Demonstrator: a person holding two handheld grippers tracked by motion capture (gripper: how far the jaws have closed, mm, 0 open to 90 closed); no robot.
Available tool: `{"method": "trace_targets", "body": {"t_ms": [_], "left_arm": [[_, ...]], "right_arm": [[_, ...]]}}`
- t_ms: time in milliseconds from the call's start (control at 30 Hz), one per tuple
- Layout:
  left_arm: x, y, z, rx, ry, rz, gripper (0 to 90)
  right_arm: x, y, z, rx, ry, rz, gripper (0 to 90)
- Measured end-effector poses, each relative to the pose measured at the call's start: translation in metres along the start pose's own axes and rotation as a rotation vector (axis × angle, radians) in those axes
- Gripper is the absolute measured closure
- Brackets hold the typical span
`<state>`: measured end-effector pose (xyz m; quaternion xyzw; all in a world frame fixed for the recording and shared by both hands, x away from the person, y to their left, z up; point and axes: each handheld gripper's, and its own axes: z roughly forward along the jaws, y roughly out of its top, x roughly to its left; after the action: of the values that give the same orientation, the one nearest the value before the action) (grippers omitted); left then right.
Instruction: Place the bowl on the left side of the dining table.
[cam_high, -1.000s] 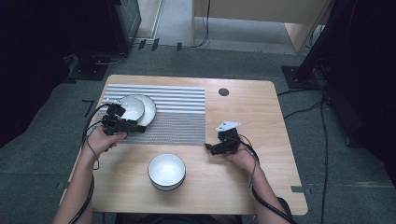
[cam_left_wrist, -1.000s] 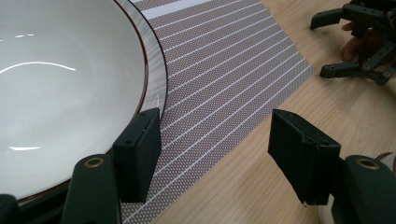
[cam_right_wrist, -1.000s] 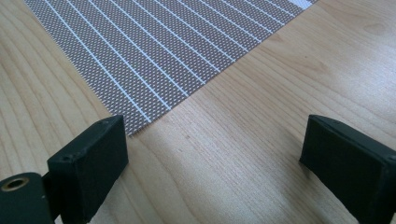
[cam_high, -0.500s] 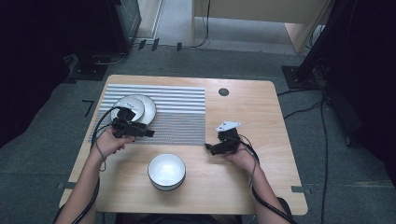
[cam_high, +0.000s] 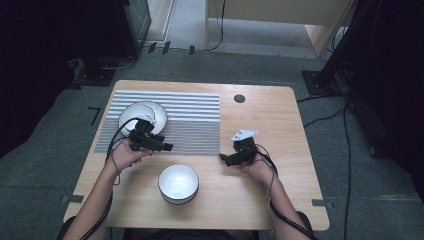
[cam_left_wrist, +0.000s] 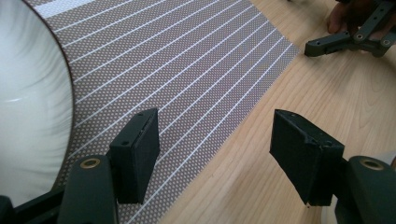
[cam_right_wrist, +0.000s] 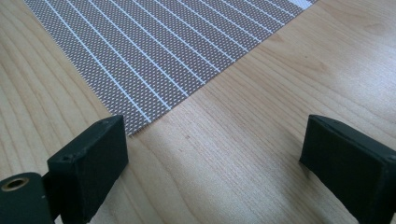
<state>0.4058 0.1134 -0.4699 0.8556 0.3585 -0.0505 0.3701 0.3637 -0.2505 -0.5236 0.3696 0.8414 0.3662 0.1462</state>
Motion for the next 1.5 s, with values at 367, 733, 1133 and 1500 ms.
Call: {"method": "trace_targets", "body": {"t_ms": [367,733,1133,1500], "left_arm": [[-0.004,-0.002,0.015,0.014,-0.011,0.020,32.3],[-0.012,-0.002,0.032,0.036,-0.012,0.070,31.6],[-0.016,-0.004,0.043,0.028,0.020,0.134,31.1],[-0.017,-0.007,0.047,0.010,0.007,0.170,28.7]], "right_arm": [[0.000,0.000,0.000,-0.001,0.002,-0.001,6.7],[0.000,0.000,0.000,0.000,0.002,0.000,6.7],[0.000,0.000,0.000,0.000,0.002,0.000,6.7],[0.000,0.000,0.000,0.001,0.002,0.000,6.7]]}}
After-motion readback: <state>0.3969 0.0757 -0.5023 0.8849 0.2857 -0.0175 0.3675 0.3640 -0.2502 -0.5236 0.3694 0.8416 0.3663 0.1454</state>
